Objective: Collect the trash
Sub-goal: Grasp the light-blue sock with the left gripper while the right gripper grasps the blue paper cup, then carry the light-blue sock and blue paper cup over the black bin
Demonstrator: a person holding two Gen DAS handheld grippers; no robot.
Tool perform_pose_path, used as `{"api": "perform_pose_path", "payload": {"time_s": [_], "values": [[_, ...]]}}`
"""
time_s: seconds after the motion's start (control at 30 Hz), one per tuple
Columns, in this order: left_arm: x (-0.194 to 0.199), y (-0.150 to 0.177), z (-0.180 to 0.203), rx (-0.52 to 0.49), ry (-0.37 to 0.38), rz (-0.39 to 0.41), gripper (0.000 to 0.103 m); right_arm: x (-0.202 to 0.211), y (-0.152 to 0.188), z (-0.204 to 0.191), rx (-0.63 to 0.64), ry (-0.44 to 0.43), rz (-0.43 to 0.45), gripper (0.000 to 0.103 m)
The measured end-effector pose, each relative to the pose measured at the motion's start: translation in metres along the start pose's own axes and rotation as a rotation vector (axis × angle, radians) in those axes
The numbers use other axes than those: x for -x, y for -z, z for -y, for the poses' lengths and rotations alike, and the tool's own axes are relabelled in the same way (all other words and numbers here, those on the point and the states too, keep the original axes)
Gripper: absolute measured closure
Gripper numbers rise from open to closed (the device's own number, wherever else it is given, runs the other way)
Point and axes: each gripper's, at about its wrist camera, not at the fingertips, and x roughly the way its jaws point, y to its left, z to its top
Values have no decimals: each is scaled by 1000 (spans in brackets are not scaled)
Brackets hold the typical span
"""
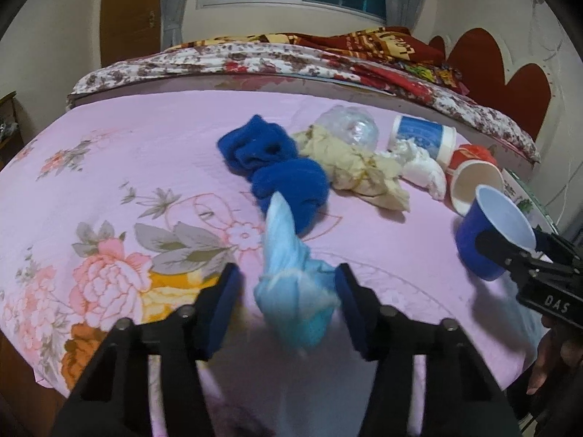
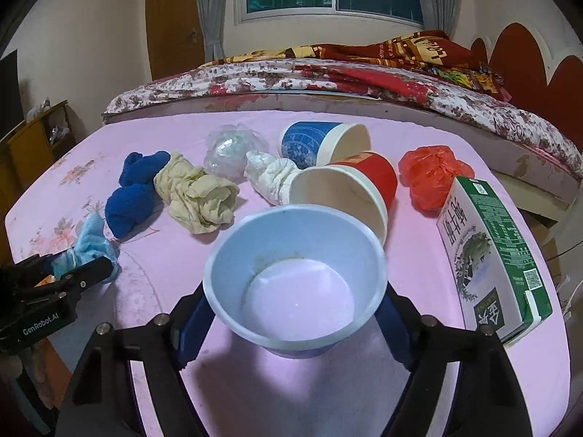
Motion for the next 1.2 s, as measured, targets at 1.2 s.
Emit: {"api": "perform_pose_path", "payload": {"time_s": [1.2], "values": [[77, 21, 161, -242, 226, 79, 78, 161, 68, 102, -81, 120, 134, 23]]}}
